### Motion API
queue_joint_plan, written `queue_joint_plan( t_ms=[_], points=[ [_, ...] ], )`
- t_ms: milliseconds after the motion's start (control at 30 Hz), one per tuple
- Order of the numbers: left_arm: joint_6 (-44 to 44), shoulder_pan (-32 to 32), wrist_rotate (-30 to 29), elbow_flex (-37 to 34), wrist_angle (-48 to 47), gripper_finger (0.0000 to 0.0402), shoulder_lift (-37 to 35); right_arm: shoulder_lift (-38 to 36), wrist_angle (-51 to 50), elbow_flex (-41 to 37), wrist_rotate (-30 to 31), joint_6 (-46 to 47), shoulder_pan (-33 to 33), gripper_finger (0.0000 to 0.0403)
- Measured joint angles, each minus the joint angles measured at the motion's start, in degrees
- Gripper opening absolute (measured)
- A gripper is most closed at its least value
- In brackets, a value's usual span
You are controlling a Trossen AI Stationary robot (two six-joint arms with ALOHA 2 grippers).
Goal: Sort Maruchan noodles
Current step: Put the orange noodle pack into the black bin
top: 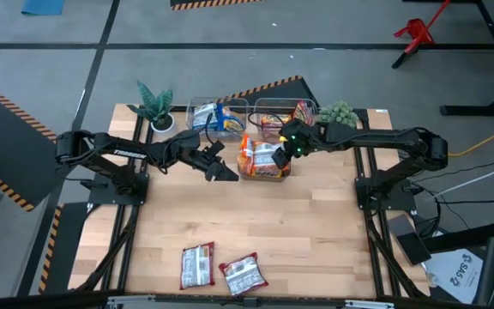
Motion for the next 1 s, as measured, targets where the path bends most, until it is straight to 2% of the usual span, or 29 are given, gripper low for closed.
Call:
queue_joint_plan(
  t_ms=[167,267,367,567,767,900,1000],
  points=[
    [0.0,0.0,0.3,0.0,0.0,0.0172,0.0,0.0,-12.0,7.5,6.9,-2.9,0.0,0.0242],
    [0.0,0.0,0.3,0.0,0.0,0.0172,0.0,-0.9,-10.9,10.9,8.0,-5.1,0.1,0.0230],
    [0.0,0.0,0.3,0.0,0.0,0.0172,0.0,-1.7,-4.0,10.5,6.4,-5.9,0.6,0.0211],
    [0.3,0.0,0.2,0.0,0.0,0.0172,0.0,-1.6,21.0,-2.5,4.2,-4.8,3.5,0.0170],
    [0.2,0.0,0.1,0.0,0.0,0.0172,0.0,-1.6,41.9,-18.3,10.6,-1.0,5.4,0.0141],
    [0.0,0.0,-1.3,0.0,0.0,0.0172,0.0,-1.6,49.0,-24.8,15.2,-0.4,5.3,0.0130],
    [-0.1,0.0,-2.6,0.0,0.0,0.0172,0.0,-1.1,49.4,-26.5,15.3,0.6,4.6,0.0124]
  ],
)
